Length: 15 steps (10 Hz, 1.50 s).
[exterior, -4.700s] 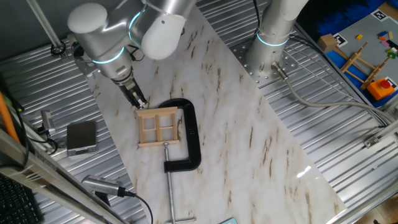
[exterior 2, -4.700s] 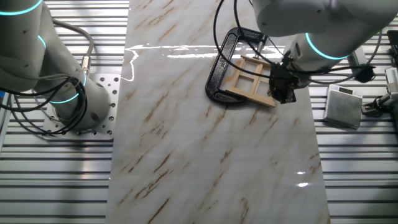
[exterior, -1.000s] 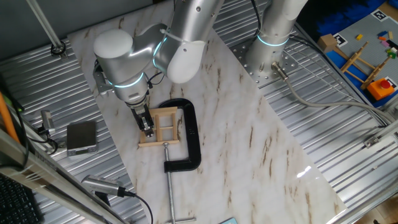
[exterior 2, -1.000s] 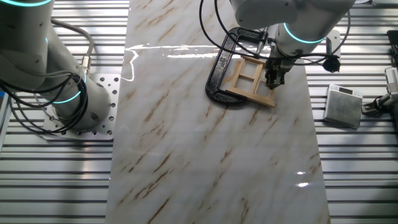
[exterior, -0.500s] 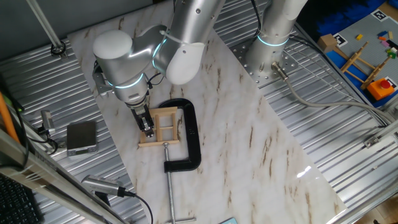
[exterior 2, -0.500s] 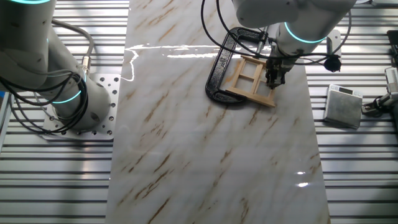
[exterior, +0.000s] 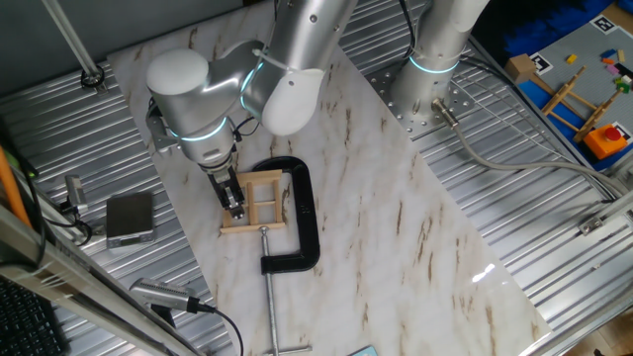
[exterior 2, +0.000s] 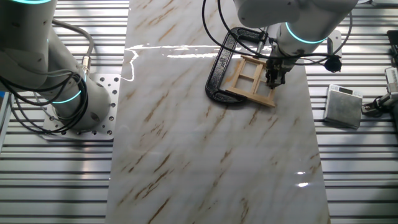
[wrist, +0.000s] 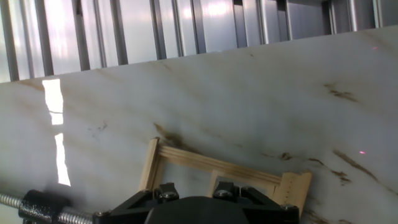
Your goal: Open a sliding window
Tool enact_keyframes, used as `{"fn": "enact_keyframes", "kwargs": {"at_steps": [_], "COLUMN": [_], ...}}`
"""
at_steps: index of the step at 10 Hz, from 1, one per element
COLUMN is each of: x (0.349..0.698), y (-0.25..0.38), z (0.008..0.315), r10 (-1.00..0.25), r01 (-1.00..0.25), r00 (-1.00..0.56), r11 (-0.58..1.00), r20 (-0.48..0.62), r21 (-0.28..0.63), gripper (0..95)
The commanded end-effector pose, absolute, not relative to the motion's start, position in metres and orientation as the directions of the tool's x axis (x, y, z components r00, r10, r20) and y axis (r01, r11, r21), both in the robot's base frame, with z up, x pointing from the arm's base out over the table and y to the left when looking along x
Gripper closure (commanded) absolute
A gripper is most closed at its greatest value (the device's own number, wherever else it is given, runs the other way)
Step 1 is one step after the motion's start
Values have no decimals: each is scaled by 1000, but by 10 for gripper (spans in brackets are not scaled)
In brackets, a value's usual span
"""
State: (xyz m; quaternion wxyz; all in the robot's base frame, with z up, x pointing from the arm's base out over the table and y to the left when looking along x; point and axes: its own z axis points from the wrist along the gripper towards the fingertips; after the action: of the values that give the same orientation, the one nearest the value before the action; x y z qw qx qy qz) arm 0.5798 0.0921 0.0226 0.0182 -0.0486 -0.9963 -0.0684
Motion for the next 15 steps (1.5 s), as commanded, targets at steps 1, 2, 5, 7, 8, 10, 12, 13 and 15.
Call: {"fn": "enact_keyframes", "kwargs": {"at_steps": [1,2,5,7,8,10,12,13,15], "x": [580,580,580,580,580,579,579,579,579], "y": [93,93,93,93,93,92,92,92,92], "z": [22,22,22,22,22,22,22,22,22], "r10": [96,96,88,74,68,54,2,-25,-44], "r01": [101,101,93,79,72,59,6,-20,-39], "r00": [-994,-994,-995,-996,-997,-997,-999,-999,-998], "r11": [986,986,987,988,989,992,996,995,993], "r20": [44,45,46,43,42,45,44,41,43], "r21": [133,133,132,129,129,116,93,102,110], "gripper": [570,570,570,570,570,570,570,570,570]}}
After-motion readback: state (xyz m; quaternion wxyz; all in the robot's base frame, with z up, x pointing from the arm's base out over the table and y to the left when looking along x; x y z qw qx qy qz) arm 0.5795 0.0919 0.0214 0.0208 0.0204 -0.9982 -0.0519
